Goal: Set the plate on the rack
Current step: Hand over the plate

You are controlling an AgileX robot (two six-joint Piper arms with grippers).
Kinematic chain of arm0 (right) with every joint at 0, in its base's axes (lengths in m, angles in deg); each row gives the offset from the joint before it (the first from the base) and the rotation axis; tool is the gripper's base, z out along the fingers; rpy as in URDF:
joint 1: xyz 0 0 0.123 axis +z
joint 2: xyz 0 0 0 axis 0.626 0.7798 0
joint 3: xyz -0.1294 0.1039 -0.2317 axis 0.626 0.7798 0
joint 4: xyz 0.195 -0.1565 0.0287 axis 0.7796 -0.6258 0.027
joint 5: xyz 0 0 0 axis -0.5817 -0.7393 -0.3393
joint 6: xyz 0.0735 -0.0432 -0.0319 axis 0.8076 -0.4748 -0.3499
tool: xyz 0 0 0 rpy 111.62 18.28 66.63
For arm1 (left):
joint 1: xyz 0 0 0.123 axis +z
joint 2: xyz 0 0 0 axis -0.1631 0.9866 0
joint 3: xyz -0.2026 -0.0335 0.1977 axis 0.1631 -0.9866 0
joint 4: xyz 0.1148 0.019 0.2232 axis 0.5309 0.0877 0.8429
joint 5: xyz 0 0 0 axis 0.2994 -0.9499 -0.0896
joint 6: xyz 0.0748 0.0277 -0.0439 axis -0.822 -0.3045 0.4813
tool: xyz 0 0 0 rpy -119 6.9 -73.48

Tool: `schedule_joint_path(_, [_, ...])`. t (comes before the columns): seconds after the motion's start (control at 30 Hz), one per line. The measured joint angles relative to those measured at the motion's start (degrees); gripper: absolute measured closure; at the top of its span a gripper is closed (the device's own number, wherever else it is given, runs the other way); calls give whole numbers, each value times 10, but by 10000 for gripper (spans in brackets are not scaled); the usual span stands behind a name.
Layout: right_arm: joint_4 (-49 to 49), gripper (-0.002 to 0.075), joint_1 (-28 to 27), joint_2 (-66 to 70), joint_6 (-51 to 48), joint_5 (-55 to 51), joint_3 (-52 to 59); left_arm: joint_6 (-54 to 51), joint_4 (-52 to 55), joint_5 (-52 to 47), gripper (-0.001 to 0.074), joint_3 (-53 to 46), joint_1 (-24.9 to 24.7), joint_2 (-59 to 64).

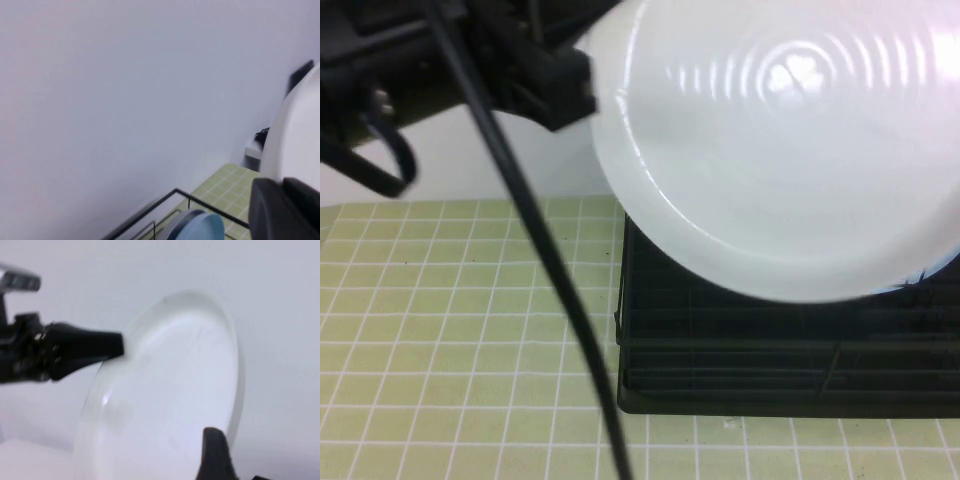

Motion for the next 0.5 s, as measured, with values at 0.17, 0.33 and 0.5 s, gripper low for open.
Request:
schedule_joint_path(0.17, [38, 265, 0, 1, 0, -8, 0, -2, 0, 56, 735, 0, -70, 13])
schedule_joint_path(0.33, [39, 265, 0, 14, 0, -6, 0, -2, 0, 68, 735, 0, -104, 37])
schedule_joint_path(0.5, [39, 265, 0, 54, 15, -17, 0, -3, -3, 80, 734, 0, -124, 52])
